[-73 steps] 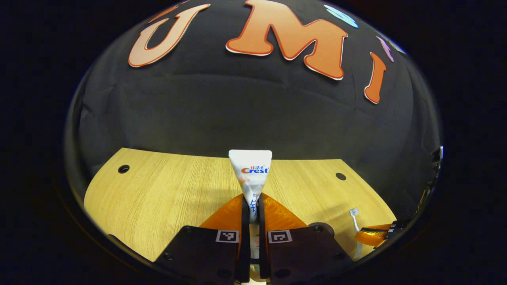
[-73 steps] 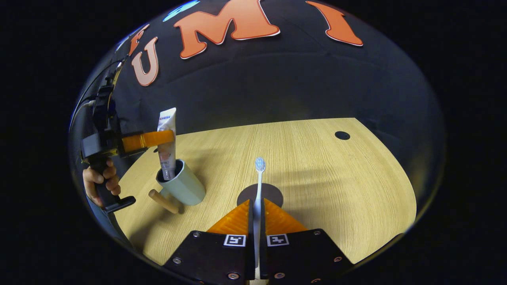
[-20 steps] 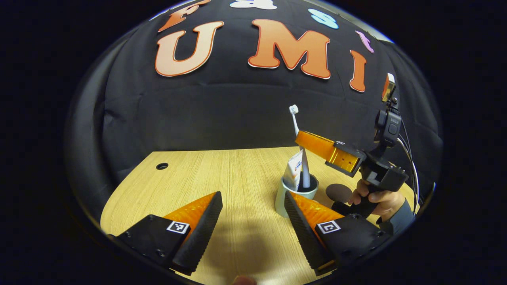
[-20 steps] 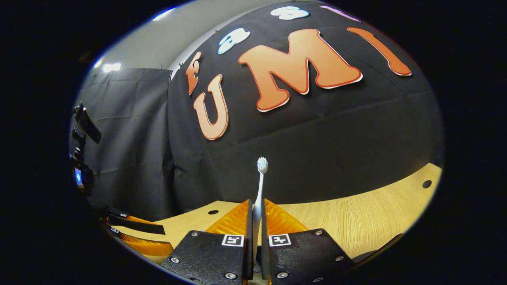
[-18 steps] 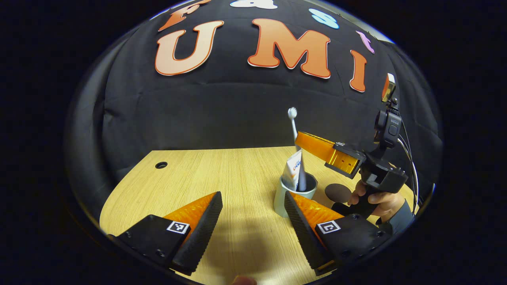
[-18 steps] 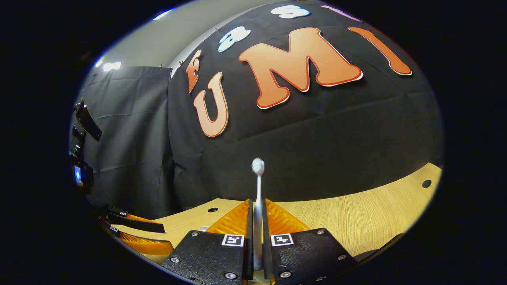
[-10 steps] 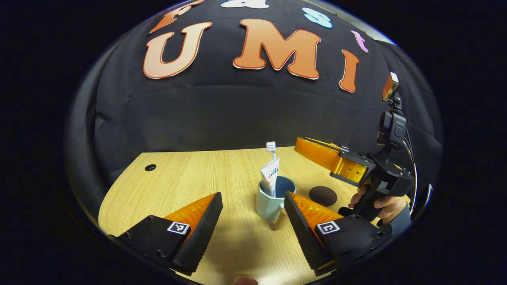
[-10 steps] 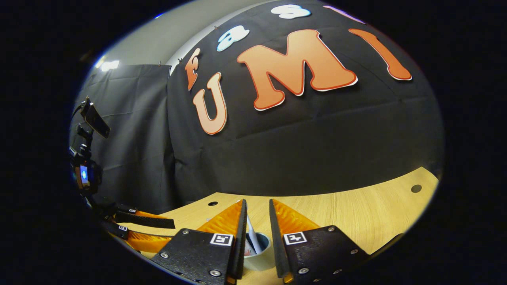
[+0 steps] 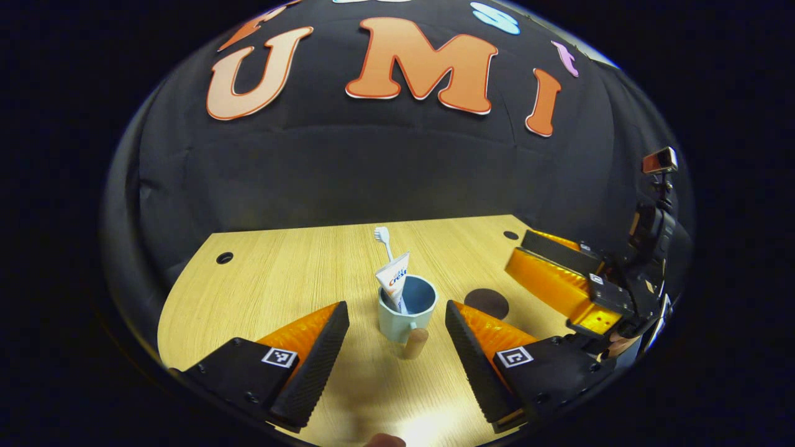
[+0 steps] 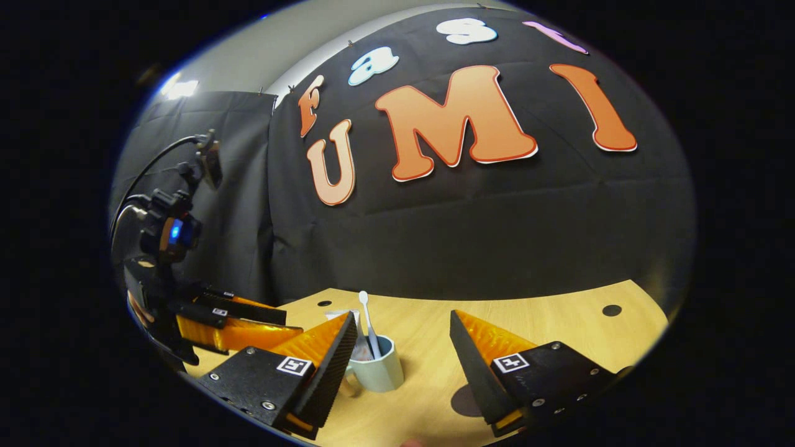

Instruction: Put the toothbrush and toothpaste on the desktop into the cup, then pick up the cup and place it on the coaster on the desktop.

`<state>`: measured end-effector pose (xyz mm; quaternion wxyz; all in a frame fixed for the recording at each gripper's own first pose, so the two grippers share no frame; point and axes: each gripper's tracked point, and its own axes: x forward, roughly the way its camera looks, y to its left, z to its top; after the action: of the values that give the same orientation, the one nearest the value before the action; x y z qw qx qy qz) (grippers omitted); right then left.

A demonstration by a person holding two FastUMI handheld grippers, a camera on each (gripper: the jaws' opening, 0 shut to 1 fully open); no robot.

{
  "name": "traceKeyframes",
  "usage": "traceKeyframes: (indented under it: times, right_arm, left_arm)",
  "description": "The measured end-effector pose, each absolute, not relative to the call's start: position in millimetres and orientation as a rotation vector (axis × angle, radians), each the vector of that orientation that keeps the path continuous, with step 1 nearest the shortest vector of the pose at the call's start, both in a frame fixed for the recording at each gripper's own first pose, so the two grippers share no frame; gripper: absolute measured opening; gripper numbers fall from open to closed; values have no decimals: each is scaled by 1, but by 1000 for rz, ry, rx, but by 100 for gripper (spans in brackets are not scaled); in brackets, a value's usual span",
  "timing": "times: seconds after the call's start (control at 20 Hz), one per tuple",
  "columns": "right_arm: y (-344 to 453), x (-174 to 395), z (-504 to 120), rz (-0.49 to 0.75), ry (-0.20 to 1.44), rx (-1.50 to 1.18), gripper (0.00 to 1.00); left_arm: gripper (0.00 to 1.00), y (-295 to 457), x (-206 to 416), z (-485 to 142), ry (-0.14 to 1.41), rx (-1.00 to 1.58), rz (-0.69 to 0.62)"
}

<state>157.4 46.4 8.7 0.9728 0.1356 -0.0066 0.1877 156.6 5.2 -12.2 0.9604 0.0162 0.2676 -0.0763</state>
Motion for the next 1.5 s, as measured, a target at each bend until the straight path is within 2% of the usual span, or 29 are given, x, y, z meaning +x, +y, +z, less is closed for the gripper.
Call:
traceKeyframes:
  times: [0.25,0.3,0.35,0.75,1.2,1.4,1.5]
  right_arm:
    - [16,129,-8,347,11,281,94]
    - [9,124,-10,338,14,287,100]
    - [2,120,-12,326,14,299,95]
    - [-39,79,-35,258,39,353,97]
    - [-65,55,-49,210,53,407,97]
    - [-71,49,-51,205,48,422,97]
    - [-72,46,-51,201,47,427,97]
  left_arm:
    - [100,-1,161,-24,641,73,-156]
    - [100,-4,162,-31,667,77,-163]
    - [100,-4,165,-37,685,86,-160]
    - [100,-16,182,-92,877,110,-176]
    - [100,-24,178,-122,1056,134,-167]
    - [81,-30,182,-119,1124,152,-176]
    - [82,-29,188,-123,1160,166,-180]
